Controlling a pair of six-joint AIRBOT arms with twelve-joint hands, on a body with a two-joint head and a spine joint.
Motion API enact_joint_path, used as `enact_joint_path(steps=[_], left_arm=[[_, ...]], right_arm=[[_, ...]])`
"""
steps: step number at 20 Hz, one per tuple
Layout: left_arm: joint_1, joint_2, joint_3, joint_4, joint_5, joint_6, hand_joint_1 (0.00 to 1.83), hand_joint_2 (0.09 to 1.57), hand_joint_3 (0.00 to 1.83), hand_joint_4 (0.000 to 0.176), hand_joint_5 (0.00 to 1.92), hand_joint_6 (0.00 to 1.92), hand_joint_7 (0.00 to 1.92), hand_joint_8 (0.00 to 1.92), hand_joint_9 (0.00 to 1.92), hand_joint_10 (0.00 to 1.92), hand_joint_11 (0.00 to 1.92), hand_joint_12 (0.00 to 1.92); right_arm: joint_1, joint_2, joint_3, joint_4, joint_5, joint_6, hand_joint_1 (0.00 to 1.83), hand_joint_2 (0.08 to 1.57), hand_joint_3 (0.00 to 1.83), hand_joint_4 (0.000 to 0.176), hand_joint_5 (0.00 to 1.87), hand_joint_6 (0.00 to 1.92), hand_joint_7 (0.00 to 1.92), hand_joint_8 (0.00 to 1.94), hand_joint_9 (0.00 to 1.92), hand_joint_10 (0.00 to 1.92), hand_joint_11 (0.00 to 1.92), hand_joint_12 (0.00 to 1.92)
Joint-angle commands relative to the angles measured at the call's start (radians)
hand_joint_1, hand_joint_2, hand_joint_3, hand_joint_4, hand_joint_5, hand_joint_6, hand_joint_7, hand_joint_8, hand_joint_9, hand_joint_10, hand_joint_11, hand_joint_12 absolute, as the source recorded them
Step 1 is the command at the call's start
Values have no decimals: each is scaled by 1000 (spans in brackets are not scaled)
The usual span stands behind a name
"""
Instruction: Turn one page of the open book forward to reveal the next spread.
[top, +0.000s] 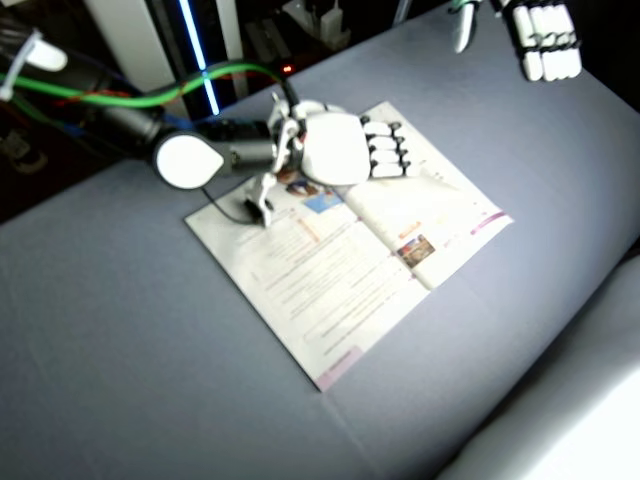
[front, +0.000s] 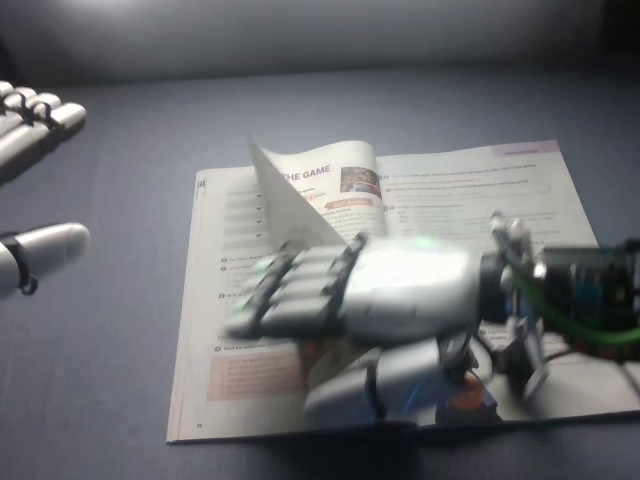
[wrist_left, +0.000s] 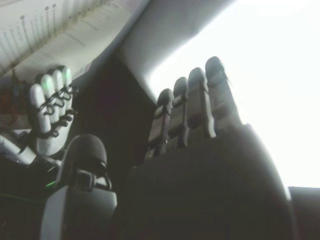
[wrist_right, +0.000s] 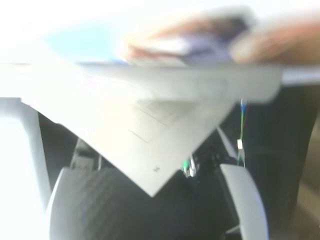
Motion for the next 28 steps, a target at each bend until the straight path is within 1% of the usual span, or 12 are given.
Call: enact_joint_path(steps=[1,5,8,9,10,17,18,19,21,23,27,28], left_arm=[[-10,9,6,-13,-102,-1,0,1357,5,0,71,5,37,2,2,1,0,0],[-14,-3,12,-14,-90,-5,0,1363,7,0,72,4,38,3,10,4,5,2],[-25,-13,15,-3,-81,-5,0,1362,4,0,63,0,40,3,33,11,49,22],[-25,-13,15,-2,-81,-6,0,1362,4,0,63,0,40,3,33,11,49,22],[-26,-14,14,-2,-82,-8,0,1358,2,0,67,2,50,6,50,16,79,36],[-23,-16,5,-5,-94,-11,0,1321,0,3,127,7,114,6,111,9,117,75],[-19,-16,4,-7,-97,-12,0,1329,0,0,170,2,171,6,169,1,22,498],[-15,-16,2,-8,-102,-14,0,1351,4,0,122,0,89,1,57,0,4,218],[-8,-16,-2,-10,-111,-18,0,1235,0,11,85,3,52,0,40,2,0,203],[-2,-16,-3,-11,-117,-27,0,1293,19,0,69,0,49,0,42,3,10,191],[29,-17,-15,-14,-207,-79,0,1319,18,0,76,2,58,2,50,4,3,173],[33,-23,-18,-16,-238,-97,0,1307,3,0,57,0,28,0,3,2,0,11]], right_arm=[[29,3,-14,32,152,9,0,1399,0,0,156,6,186,11,151,13,106,45],[85,14,-46,26,247,9,10,1419,7,0,150,0,171,0,114,1,51,20],[101,26,-57,55,313,9,253,1340,0,0,99,4,121,0,104,7,69,29],[102,37,-62,63,324,8,253,1340,0,0,99,4,121,0,104,7,69,29],[102,54,-71,75,331,-3,27,1392,9,0,55,2,77,0,40,5,42,19],[88,168,-87,212,310,-89,121,1423,14,0,182,14,186,12,117,8,62,41],[75,186,-87,236,292,-105,26,1447,13,0,132,4,53,1,36,1,15,10],[55,206,-86,268,278,-123,4,1446,10,0,118,3,31,2,15,0,4,2],[1,237,-86,365,273,-167,0,1406,0,0,140,3,101,8,77,8,93,52],[-47,272,-86,455,277,-199,0,1396,0,0,77,0,70,1,111,14,180,98],[-155,344,-97,652,383,-223,0,1352,0,0,102,15,63,9,37,0,54,47],[-185,366,-111,707,423,-245,0,1323,0,0,175,16,139,18,73,12,72,49]])
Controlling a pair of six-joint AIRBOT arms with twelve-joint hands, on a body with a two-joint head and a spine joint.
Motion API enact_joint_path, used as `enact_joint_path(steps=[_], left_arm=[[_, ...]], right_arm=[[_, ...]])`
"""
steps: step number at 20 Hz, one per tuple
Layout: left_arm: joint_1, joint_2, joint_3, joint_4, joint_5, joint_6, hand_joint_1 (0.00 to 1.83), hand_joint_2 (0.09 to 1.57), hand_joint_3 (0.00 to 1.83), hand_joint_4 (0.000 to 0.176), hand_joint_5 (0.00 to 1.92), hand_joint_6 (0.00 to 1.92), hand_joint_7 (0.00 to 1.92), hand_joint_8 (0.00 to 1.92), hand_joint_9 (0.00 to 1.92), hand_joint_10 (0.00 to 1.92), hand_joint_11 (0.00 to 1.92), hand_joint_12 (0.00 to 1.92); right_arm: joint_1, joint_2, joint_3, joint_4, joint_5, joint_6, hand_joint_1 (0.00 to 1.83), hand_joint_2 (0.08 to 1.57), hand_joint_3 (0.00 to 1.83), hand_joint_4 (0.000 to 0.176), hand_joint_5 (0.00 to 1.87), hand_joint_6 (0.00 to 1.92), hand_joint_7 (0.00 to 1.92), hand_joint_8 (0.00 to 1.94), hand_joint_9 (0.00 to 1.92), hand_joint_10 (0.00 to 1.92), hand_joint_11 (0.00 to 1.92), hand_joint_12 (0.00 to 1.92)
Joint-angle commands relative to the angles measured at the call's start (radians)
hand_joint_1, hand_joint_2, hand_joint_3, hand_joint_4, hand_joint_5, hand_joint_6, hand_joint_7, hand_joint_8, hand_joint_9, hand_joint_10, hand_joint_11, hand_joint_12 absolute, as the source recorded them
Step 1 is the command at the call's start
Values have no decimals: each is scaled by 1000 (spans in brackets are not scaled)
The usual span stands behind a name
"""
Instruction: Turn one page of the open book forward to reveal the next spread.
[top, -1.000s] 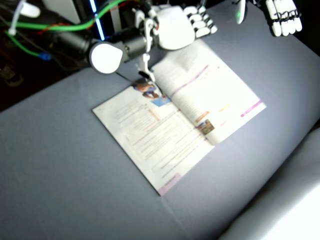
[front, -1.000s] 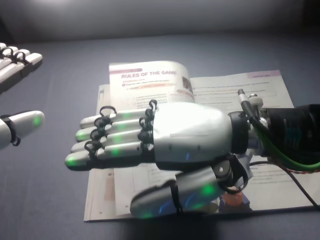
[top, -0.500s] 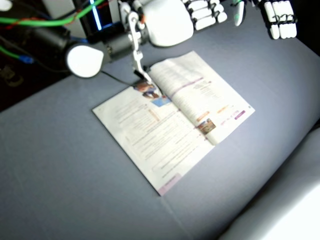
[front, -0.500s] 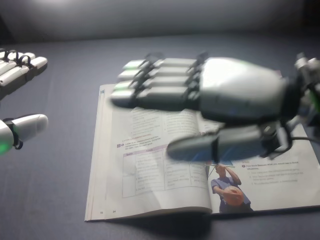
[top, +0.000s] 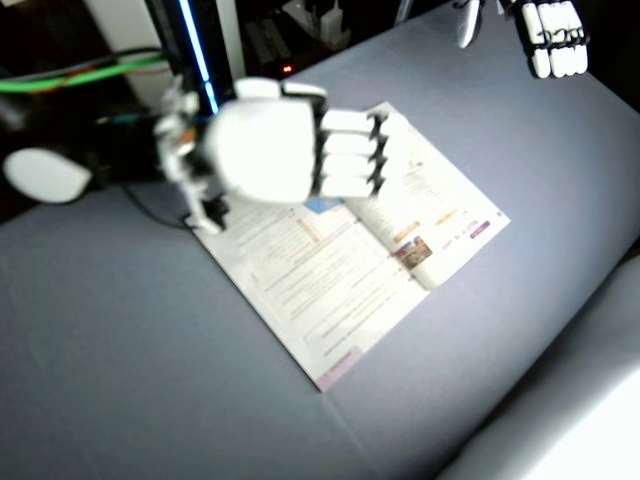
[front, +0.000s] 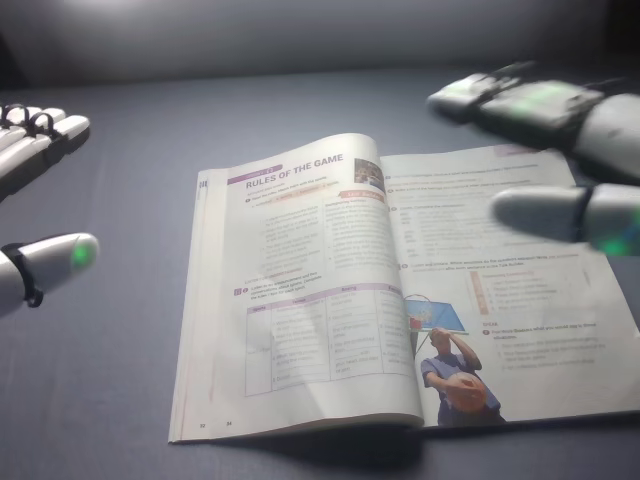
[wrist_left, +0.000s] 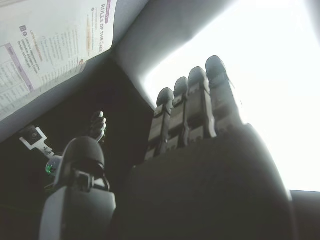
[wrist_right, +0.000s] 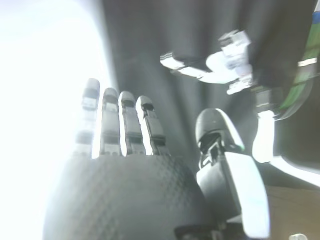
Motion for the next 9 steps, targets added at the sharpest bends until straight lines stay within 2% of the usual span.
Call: enact_joint_path(steps=[1,2,3,4,5,6,7,8,9], left_arm=[[-5,-13,8,-15,-193,-44,0,1307,3,0,57,0,28,0,3,2,0,11],[-5,-32,21,-18,-226,-100,0,1270,0,56,84,13,1,0,0,0,0,0],[-1,-56,37,-22,-259,-159,0,1270,0,56,84,13,1,0,0,0,0,0],[9,-74,46,-26,-298,-208,0,1327,12,12,89,9,22,5,0,0,0,0],[15,-78,45,-26,-324,-223,0,1368,25,0,50,1,4,0,0,0,0,0],[25,-77,29,-25,-387,-227,0,1415,14,0,56,2,1,0,0,0,0,0],[27,-76,24,-23,-405,-227,0,1415,14,0,56,2,1,0,0,0,0,0],[27,-75,15,-17,-444,-227,173,1404,0,0,94,10,0,0,0,0,0,0],[27,-74,11,-15,-462,-225,173,1404,0,0,94,10,0,0,0,0,0,0]], right_arm=[[-24,25,-25,72,216,-26,0,1323,0,0,175,16,139,18,73,12,72,49],[-64,45,-44,124,271,-42,0,1323,0,0,125,0,91,1,40,1,23,17],[-110,60,-61,184,337,-48,0,1323,0,0,125,0,91,1,40,1,23,17],[-167,74,-74,248,422,-48,16,1390,18,0,138,7,99,7,45,6,18,15],[-201,90,-86,291,476,-48,26,1417,25,0,105,1,69,1,18,0,5,10],[-273,102,-106,364,584,-48,84,1451,21,0,112,3,68,1,18,2,0,1],[-288,107,-113,380,613,-48,84,1451,21,0,112,3,68,1,18,2,0,1],[-305,114,-124,401,664,-48,196,1495,3,0,117,3,20,2,4,0,6,3],[-311,119,-130,406,697,-48,196,1495,3,0,117,3,20,2,4,0,6,3]])
